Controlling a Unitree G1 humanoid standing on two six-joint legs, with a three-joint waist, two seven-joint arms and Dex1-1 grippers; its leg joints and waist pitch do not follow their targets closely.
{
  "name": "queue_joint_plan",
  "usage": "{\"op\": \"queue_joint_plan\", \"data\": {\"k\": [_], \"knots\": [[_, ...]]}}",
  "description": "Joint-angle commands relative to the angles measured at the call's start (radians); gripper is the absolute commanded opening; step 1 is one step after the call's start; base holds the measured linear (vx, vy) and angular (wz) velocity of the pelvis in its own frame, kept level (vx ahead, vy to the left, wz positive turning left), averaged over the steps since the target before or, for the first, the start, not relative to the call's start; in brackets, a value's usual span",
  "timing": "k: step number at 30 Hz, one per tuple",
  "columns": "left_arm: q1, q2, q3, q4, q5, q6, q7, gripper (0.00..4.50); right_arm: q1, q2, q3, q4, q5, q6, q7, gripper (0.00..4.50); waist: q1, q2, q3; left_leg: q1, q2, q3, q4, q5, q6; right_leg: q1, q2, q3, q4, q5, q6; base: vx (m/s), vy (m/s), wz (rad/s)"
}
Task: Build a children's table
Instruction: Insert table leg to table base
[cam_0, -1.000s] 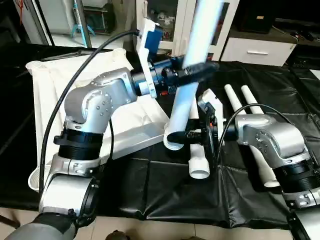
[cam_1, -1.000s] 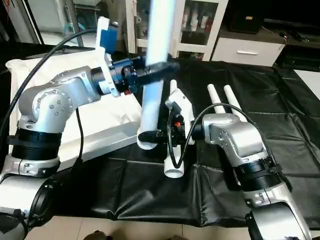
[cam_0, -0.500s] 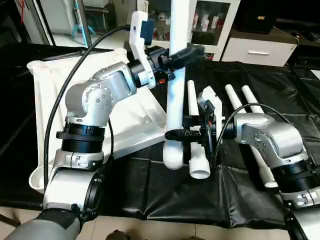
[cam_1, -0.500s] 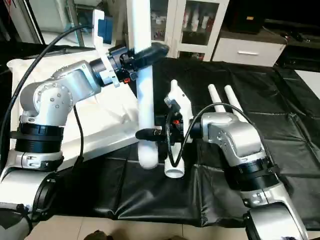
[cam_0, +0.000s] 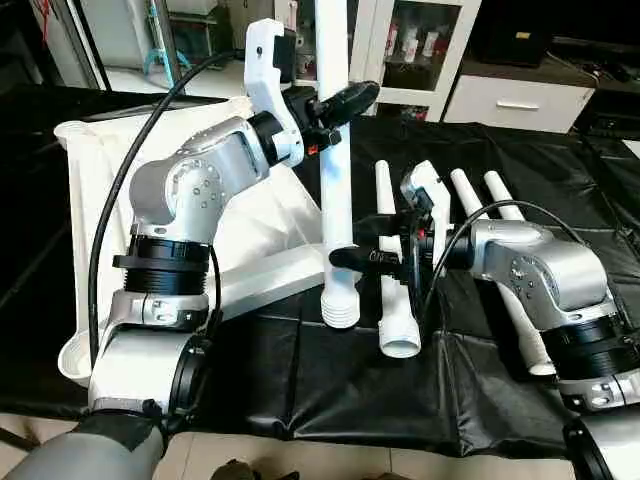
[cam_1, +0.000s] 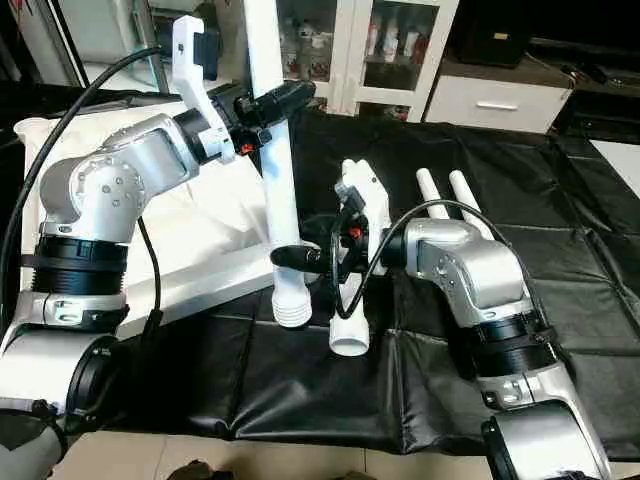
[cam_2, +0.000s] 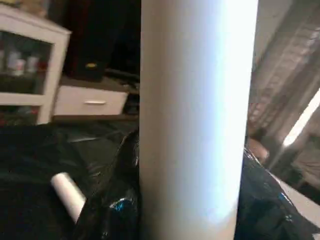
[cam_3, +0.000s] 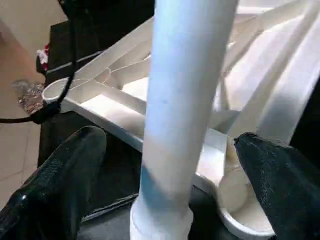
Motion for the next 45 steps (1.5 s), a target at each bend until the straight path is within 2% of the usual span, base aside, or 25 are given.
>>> {"op": "queue_joint_plan", "data": {"k": [1,5,11,17,25,29,30,32,35,38,41,42,45], "knots": [[-0.034,0.004,0.004,0.006,0.014,0.005,0.025,1.63,-0.024,-0.004,-0.029,0.005,0.008,-0.003,-0.001,4.50,0.003,0.003,-0.082,0.007,0.007,0.003,-0.058,-0.096,0.023,0.072,-0.047,0.038,-0.061,-0.023,-0.244,0.000,0.000,0.00],[-0.046,-0.004,0.020,-0.004,0.004,0.016,0.041,1.63,-0.026,-0.001,-0.031,0.007,0.020,0.011,-0.002,4.50,0.005,0.002,-0.082,0.006,0.008,0.004,-0.056,-0.076,0.029,0.072,-0.048,0.038,-0.059,-0.007,-0.253,0.000,0.000,0.00],[-0.049,-0.012,0.033,-0.001,-0.006,0.017,0.058,1.63,-0.036,0.072,-0.054,0.011,0.033,0.047,-0.093,4.50,0.003,0.004,-0.081,0.007,0.008,0.004,-0.058,-0.083,0.021,0.069,-0.049,0.038,-0.061,-0.029,-0.251,0.000,0.000,0.00],[-0.057,-0.014,0.028,-0.002,-0.011,0.027,0.037,1.63,-0.038,0.142,-0.019,0.025,0.011,0.075,-0.154,4.50,0.003,0.010,-0.082,0.008,0.009,0.002,-0.061,-0.089,0.005,0.068,-0.049,0.037,-0.060,-0.018,-0.246,0.000,0.000,0.00],[-0.059,-0.018,0.018,-0.016,-0.018,0.032,0.014,1.63,-0.079,0.157,0.019,0.107,-0.039,0.103,-0.191,4.50,0.002,0.007,-0.080,0.007,0.007,0.003,-0.062,-0.096,-0.011,0.069,-0.050,0.039,-0.061,-0.030,-0.238,0.000,0.000,0.00],[-0.058,-0.018,0.014,-0.025,-0.021,0.033,0.002,1.63,-0.089,0.159,0.023,0.122,-0.030,0.148,-0.194,4.50,0.002,0.007,-0.080,0.008,0.008,0.003,-0.063,-0.095,-0.010,0.069,-0.049,0.039,-0.061,-0.021,-0.238,0.000,0.000,0.00],[-0.059,-0.018,0.014,-0.024,-0.020,0.033,0.001,1.63,-0.093,0.156,0.028,0.126,-0.029,0.159,-0.187,4.24,0.001,0.002,-0.080,0.008,0.008,0.004,-0.063,-0.096,-0.008,0.069,-0.049,0.039,-0.062,-0.023,-0.236,0.000,0.000,0.00],[-0.059,-0.017,0.013,-0.023,-0.020,0.032,-0.003,1.63,-0.095,0.153,0.033,0.128,-0.028,0.167,-0.180,4.17,0.002,0.005,-0.079,0.008,0.008,0.004,-0.063,-0.096,-0.008,0.069,-0.050,0.040,-0.062,-0.029,-0.235,0.000,0.000,0.00],[-0.058,-0.014,0.009,-0.023,-0.020,0.033,-0.016,1.63,-0.096,0.142,0.051,0.130,-0.038,0.175,-0.169,3.80,0.003,0.005,-0.079,0.008,0.009,0.004,-0.063,-0.096,-0.011,0.069,-0.050,0.040,-0.063,-0.034,-0.230,0.000,0.000,0.00],[-0.056,-0.010,0.002,-0.026,-0.020,0.035,-0.027,1.63,-0.097,0.142,0.048,0.134,-0.042,0.174,-0.172,3.70,0.002,0.005,-0.080,0.007,0.008,0.004,-0.063,-0.090,-0.013,0.069,-0.051,0.040,-0.061,-0.027,-0.229,0.000,0.000,0.00],[-0.054,-0.009,0.000,-0.025,-0.019,0.034,-0.034,1.63,-0.098,0.140,0.044,0.127,-0.036,0.182,-0.165,3.37,0.002,0.005,-0.079,0.007,0.008,0.004,-0.063,-0.092,-0.012,0.069,-0.050,0.040,-0.061,-0.023,-0.231,0.000,0.000,0.00],[-0.054,-0.010,0.000,-0.024,-0.017,0.034,-0.035,1.63,-0.098,0.138,0.045,0.124,-0.035,0.184,-0.161,3.25,0.003,0.009,-0.080,0.008,0.009,0.004,-0.063,-0.093,-0.013,0.068,-0.051,0.040,-0.061,-0.022,-0.233,0.000,0.000,0.00],[-0.052,-0.010,-0.002,-0.026,-0.017,0.034,-0.039,1.63,-0.097,0.137,0.048,0.118,-0.032,0.187,-0.155,2.99,0.002,0.006,-0.079,0.007,0.008,0.004,-0.063,-0.095,-0.011,0.070,-0.050,0.040,-0.062,-0.023,-0.234,0.000,0.000,0.00]]}}
